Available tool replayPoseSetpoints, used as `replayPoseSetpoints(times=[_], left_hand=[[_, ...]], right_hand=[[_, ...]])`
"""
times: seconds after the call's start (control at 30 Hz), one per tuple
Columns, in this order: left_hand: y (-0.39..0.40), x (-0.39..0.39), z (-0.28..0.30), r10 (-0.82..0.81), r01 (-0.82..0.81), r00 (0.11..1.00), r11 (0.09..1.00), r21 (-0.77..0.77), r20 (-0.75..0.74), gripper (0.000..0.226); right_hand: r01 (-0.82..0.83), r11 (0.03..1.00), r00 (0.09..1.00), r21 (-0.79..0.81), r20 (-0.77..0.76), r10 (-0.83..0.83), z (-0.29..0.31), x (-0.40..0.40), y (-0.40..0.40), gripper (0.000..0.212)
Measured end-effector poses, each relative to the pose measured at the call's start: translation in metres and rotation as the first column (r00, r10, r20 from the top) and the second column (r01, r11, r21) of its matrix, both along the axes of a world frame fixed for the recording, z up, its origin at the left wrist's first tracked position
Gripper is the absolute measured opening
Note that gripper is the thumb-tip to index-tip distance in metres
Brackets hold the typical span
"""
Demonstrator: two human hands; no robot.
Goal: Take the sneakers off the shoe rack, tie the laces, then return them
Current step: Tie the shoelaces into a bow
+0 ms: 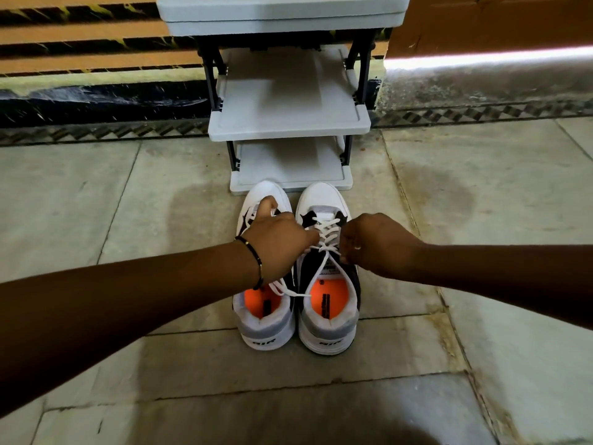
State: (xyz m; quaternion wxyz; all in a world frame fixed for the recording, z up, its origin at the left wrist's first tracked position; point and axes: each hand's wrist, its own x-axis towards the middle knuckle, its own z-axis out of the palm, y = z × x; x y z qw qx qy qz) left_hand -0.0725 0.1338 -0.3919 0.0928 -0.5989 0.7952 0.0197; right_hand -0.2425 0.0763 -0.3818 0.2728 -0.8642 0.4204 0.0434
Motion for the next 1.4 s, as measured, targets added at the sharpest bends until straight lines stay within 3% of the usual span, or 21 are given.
replayPoseSetpoints(times=[0.07, 0.2, 0.27, 0.37, 0.43, 0.5, 0.57, 0.6, 0.7, 0.8, 0.93, 1.03, 1.13, 1.27, 1.4], left_hand=[[0.000, -0.001, 0.007, -0.011, 0.010, 1.000, 1.000, 0.010, 0.024, 0.037], [-0.002, 0.003, 0.014, -0.036, 0.036, 0.998, 0.999, 0.000, 0.051, 0.028], [-0.003, 0.005, 0.012, -0.054, 0.053, 0.998, 0.998, 0.020, 0.044, 0.023], [-0.005, 0.012, 0.009, -0.058, 0.062, 0.997, 0.995, 0.075, -0.051, 0.015], [-0.003, 0.018, 0.009, 0.051, 0.003, 0.945, 0.987, 0.164, -0.324, 0.017], [0.002, 0.018, 0.008, 0.241, -0.064, 0.730, 0.956, 0.287, -0.639, 0.023], [0.004, 0.011, 0.011, 0.365, -0.098, 0.447, 0.928, 0.361, -0.817, 0.027], [0.003, 0.006, 0.013, 0.410, -0.102, 0.331, 0.911, 0.400, -0.850, 0.029], [-0.002, -0.012, 0.020, 0.511, -0.087, 0.095, 0.859, 0.504, -0.855, 0.030], [-0.002, -0.019, 0.018, 0.555, -0.102, -0.087, 0.821, 0.561, -0.828, 0.028], [0.002, -0.013, 0.007, 0.510, -0.098, -0.150, 0.845, 0.526, -0.847, 0.024], [0.004, -0.012, 0.003, 0.469, -0.128, -0.128, 0.866, 0.483, -0.874, 0.026], [0.002, -0.012, 0.003, 0.448, -0.136, -0.168, 0.872, 0.471, -0.878, 0.026], [0.001, -0.010, 0.001, 0.415, -0.153, -0.128, 0.889, 0.431, -0.901, 0.026], [-0.001, -0.006, 0.001, 0.449, -0.119, -0.123, 0.878, 0.463, -0.885, 0.019]], right_hand=[[-0.024, 1.000, 1.000, -0.013, 0.014, 0.024, 0.004, 0.000, 0.001, 0.022], [-0.222, 0.957, 0.972, -0.187, -0.116, 0.203, 0.006, -0.005, -0.003, 0.013], [-0.303, 0.935, 0.944, -0.182, -0.189, 0.269, 0.006, -0.002, -0.002, 0.015], [-0.237, 0.971, 0.943, -0.009, -0.241, 0.228, 0.013, 0.002, -0.001, 0.020], [-0.065, 0.965, 0.971, 0.254, -0.207, 0.120, 0.020, -0.003, -0.007, 0.023], [0.110, 0.855, 0.994, 0.507, -0.066, -0.089, 0.029, -0.008, -0.012, 0.018], [0.210, 0.755, 0.935, 0.622, 0.100, -0.342, 0.032, -0.007, -0.015, 0.017], [0.243, 0.700, 0.878, 0.672, 0.154, -0.453, 0.032, -0.003, -0.018, 0.020], [0.265, 0.527, 0.711, 0.808, 0.206, -0.672, 0.027, 0.012, -0.019, 0.026], [0.309, 0.519, 0.610, 0.797, 0.252, -0.751, 0.025, 0.022, -0.013, 0.024], [0.288, 0.539, 0.537, 0.791, 0.332, -0.775, 0.020, 0.024, -0.006, 0.015], [0.276, 0.542, 0.552, 0.794, 0.331, -0.765, 0.017, 0.022, -0.007, 0.012], [0.250, 0.542, 0.574, 0.803, 0.328, -0.751, 0.017, 0.022, -0.006, 0.014], [0.227, 0.517, 0.534, 0.826, 0.338, -0.775, 0.015, 0.027, -0.005, 0.023], [0.233, 0.565, 0.550, 0.792, 0.372, -0.748, 0.009, 0.029, -0.005, 0.022]])
